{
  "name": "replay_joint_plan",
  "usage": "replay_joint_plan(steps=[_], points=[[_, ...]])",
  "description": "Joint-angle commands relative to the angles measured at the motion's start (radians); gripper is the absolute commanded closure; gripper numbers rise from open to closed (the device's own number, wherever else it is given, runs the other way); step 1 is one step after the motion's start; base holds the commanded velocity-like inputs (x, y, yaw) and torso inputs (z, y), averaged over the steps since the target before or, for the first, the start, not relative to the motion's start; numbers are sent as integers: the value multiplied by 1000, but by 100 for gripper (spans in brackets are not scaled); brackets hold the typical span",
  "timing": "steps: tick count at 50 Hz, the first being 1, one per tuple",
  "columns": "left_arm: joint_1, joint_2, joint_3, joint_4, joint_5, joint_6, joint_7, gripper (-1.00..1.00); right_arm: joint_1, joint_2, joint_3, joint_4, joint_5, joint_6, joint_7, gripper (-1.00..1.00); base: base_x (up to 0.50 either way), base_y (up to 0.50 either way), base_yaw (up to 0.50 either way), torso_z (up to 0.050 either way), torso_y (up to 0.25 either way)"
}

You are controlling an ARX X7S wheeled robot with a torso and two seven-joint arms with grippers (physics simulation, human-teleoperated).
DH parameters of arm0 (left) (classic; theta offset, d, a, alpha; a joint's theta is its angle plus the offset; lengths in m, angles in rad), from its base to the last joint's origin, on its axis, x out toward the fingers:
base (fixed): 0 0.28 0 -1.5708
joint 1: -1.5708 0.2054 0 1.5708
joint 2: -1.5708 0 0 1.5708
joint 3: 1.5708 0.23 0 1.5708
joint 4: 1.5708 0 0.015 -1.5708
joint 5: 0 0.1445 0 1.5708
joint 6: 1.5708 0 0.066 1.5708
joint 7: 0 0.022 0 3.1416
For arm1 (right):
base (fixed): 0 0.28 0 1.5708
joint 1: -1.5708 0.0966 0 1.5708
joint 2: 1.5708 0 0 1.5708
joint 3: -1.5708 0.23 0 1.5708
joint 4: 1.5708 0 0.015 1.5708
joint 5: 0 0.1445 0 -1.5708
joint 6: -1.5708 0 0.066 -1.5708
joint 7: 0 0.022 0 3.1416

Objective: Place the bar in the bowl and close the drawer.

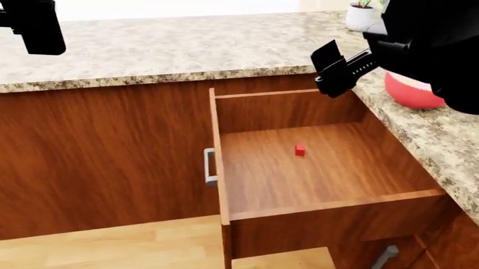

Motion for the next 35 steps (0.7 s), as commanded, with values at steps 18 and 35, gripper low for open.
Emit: replay_joint_plan(steps=[18,35], points=[[3,-7,8,10,12,7,15,-100,-7,-1,1,-4,-8,16,-25,-100,494,-16,0,0,0],[-5,-9,16,10,13,7,17,-100,-6,-2,4,-23,-36,17,-30,-100,142,482,0,0,1]])
